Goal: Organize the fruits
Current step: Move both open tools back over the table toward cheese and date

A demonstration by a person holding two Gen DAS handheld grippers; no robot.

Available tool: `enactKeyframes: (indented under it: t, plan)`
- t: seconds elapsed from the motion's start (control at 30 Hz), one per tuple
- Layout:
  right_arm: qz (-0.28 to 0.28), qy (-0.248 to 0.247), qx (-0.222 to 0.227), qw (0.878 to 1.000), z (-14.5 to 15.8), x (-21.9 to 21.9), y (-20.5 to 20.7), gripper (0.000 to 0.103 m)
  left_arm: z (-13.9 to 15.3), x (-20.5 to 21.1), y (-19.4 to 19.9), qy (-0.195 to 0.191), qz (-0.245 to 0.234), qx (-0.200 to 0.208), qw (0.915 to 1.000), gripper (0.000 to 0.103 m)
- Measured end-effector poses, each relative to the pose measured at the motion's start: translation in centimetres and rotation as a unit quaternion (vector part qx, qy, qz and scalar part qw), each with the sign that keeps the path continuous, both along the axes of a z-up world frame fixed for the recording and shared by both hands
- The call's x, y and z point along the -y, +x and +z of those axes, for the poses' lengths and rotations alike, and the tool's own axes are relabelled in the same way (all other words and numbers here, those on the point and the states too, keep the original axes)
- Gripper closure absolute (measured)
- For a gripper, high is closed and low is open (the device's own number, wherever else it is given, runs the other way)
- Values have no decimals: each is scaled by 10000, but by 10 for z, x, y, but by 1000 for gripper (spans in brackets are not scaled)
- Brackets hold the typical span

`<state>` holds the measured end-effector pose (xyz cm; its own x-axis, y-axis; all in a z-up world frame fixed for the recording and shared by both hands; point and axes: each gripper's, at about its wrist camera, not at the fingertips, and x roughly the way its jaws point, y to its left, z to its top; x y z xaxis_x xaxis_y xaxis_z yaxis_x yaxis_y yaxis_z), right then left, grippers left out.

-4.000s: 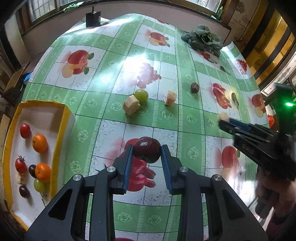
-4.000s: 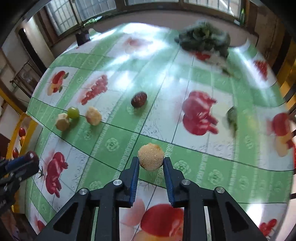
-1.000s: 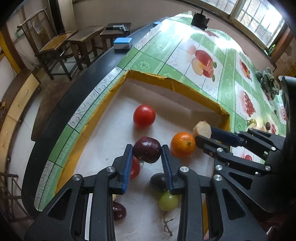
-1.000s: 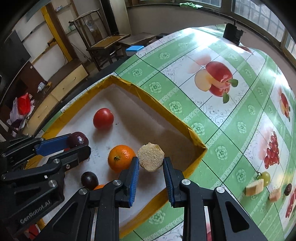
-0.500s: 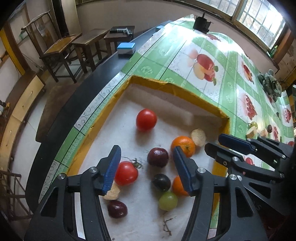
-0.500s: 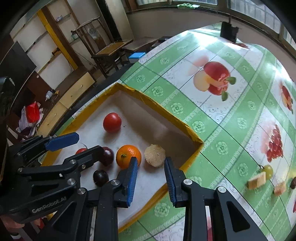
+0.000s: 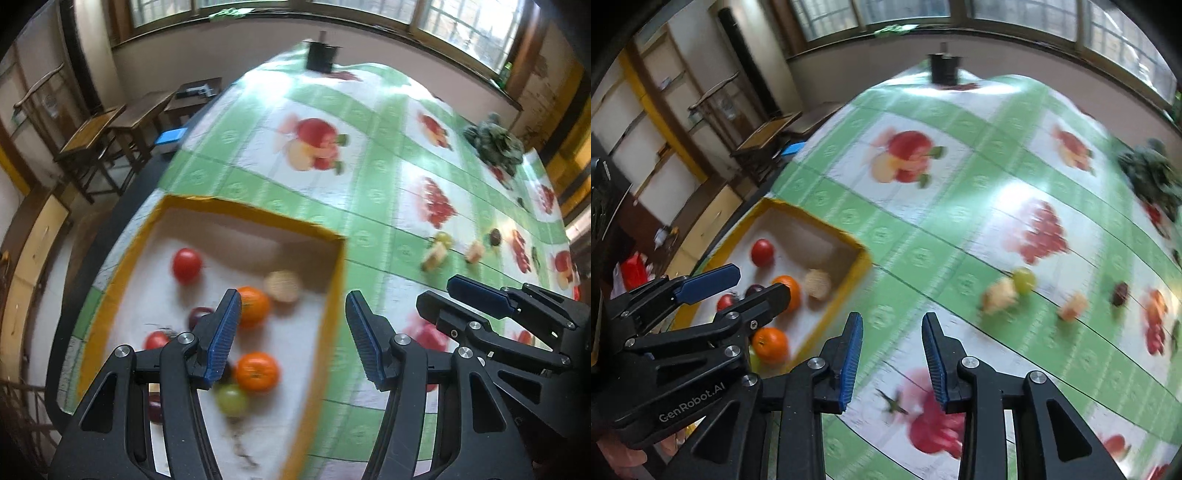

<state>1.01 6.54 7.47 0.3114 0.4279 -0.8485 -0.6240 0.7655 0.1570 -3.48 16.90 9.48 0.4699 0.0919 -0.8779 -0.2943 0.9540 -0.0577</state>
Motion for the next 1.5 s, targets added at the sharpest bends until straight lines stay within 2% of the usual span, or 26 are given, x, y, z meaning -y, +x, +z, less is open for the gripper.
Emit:
enactKeyframes:
  t: [0.43, 0.8, 1.1, 1.5]
  plan:
    - [-930, -102, 20, 9956, 10, 116, 13, 68, 9, 109, 32, 6, -828, 86, 9965, 44]
    - [-1389, -150, -31, 9902, 8, 193, 25, 68, 6, 174, 51, 29, -1255, 35, 9921, 44]
    - [-1667, -110, -187, 9858, -4, 233, 35, 68, -11, 187, 63, -51, -1301, -175, 9913, 44]
    - [-1733, -166, -198, 9845, -15, 238, 49, 68, -25, 181, 69, -30, -1175, -326, 9925, 44]
